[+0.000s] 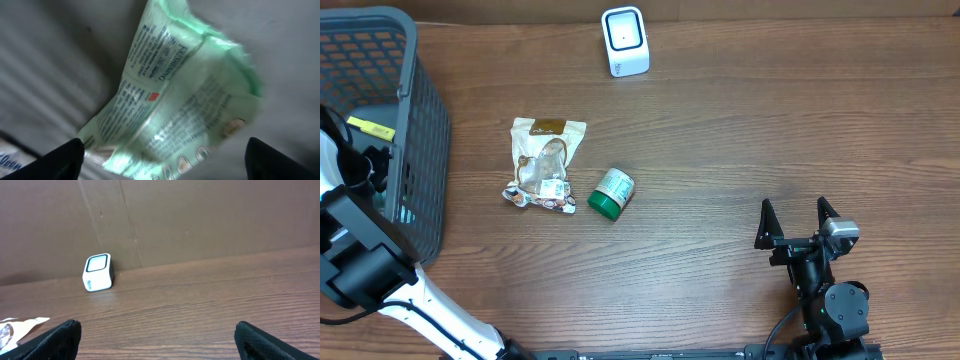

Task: Scan the item barcode
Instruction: 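Lower the left gripper into the basket and grasp the green packet, then lift the green packet out and carry it toward the jar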

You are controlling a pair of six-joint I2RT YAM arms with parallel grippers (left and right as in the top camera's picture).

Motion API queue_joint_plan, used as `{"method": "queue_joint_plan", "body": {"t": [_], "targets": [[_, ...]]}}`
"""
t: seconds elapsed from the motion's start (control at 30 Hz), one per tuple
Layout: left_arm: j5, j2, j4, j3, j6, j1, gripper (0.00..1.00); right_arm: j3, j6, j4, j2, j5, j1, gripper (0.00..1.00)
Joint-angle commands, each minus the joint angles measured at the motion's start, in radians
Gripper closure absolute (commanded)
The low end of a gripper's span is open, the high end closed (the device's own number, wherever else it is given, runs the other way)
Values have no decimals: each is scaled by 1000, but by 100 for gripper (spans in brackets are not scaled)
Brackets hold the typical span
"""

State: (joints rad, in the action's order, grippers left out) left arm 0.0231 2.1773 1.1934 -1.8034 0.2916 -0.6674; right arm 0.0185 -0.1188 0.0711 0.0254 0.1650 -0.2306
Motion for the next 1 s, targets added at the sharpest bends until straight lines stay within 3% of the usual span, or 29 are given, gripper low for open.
{"method": "queue_joint_plan", "body": {"t": [0.0,0.1,0.3,0.33,0.6,0.97], "targets": [[36,7,-34,67,-16,2,17,-10,-5,-6,-1,14,0,0],[40,7,-82,127,-16,2,25,-10,-5,-5,0,14,0,0],[62,7,-139,187,-16,0,91,-10,-5,-6,-1,14,0,0],[61,6,-141,185,-15,0,96,-10,-5,-5,0,14,0,0],[26,6,-50,64,-15,0,96,-10,-5,-5,-1,14,0,0],[-24,-33,315,-545,-16,35,96,-10,-5,-6,0,14,0,0]]}}
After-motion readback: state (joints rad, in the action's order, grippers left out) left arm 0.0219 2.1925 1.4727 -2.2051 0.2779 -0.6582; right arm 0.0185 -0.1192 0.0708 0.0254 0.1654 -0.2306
